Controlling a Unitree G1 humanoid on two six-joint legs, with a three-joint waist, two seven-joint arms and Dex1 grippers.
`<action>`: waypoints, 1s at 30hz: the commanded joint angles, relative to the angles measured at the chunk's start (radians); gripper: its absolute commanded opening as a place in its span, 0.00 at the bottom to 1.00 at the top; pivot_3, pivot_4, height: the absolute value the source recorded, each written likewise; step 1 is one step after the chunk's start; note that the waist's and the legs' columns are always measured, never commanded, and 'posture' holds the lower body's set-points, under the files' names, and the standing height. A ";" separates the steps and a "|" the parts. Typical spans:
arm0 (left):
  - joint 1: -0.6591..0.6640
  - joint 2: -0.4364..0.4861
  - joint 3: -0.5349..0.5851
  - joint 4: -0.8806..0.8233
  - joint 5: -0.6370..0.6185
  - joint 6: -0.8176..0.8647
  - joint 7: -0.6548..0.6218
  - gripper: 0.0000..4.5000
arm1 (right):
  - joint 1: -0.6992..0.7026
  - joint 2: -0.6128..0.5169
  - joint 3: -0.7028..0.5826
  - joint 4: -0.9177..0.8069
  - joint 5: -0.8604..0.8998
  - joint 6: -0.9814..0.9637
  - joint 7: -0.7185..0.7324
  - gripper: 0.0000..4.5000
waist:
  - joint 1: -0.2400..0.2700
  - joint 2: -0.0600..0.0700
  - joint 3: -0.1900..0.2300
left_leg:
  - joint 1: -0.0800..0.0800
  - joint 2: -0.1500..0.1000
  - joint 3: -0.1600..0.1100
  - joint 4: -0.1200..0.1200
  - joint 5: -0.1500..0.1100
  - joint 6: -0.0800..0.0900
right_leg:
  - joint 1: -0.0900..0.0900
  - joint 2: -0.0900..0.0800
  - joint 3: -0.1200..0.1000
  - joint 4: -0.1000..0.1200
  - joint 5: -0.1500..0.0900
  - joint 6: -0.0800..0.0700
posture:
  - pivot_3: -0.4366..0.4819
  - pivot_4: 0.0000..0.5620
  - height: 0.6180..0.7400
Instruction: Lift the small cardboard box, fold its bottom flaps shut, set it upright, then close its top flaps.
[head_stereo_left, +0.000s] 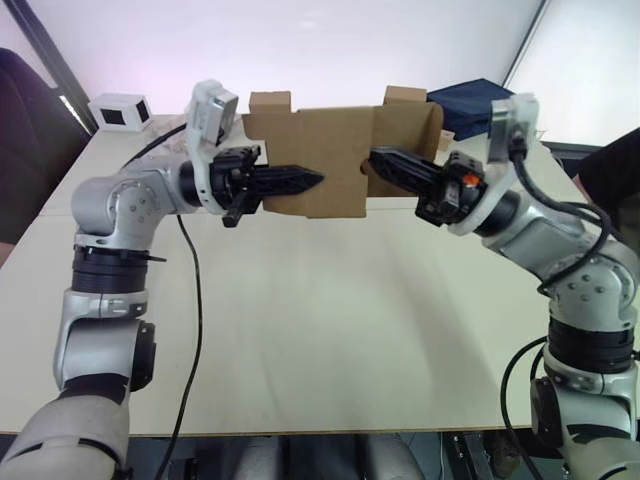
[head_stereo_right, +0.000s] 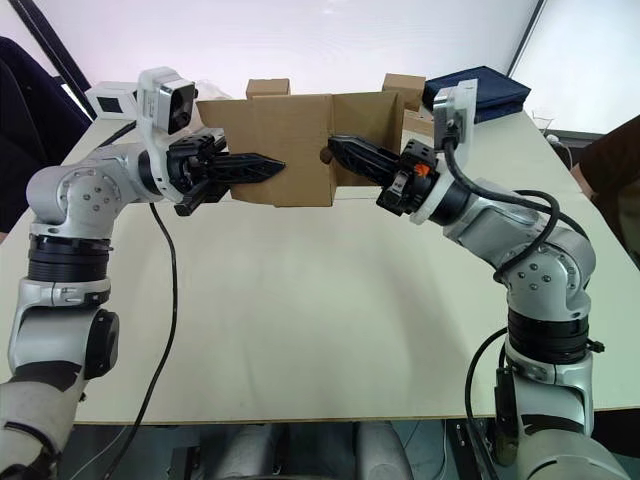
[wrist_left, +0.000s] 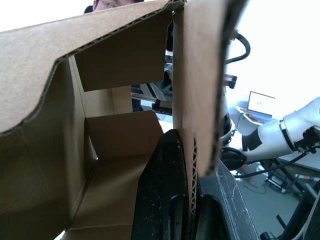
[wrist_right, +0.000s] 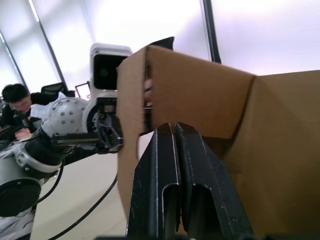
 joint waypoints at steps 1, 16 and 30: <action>-0.015 0.004 0.018 -0.022 -0.018 -0.011 -0.010 0.00 | -0.031 0.003 -0.004 -0.035 0.002 -0.007 0.008 0.01 | 0.000 0.000 0.000 | 0.000 0.000 0.000 0.000 0.000 0.000 | 0.000 0.000 0.000 0.000 0.000 0.000 | 0.48 0.27 1.00; -0.062 0.039 0.009 0.021 0.009 -0.040 -0.056 0.00 | 0.061 -0.311 -0.306 0.252 0.174 0.135 0.221 0.01 | 0.004 0.000 0.000 | 0.000 0.000 0.000 0.000 -0.004 0.007 | 0.002 0.000 -0.001 -0.001 0.000 0.000 | 0.48 0.27 1.00; -0.055 0.023 0.012 -0.022 -0.019 -0.014 -0.042 0.00 | -0.069 -0.146 -0.121 0.476 -0.153 -0.065 0.327 0.01 | -0.024 0.001 0.001 | 0.000 0.000 0.001 0.000 -0.001 0.002 | 0.000 0.000 0.000 -0.001 0.000 0.000 | 0.48 0.27 1.00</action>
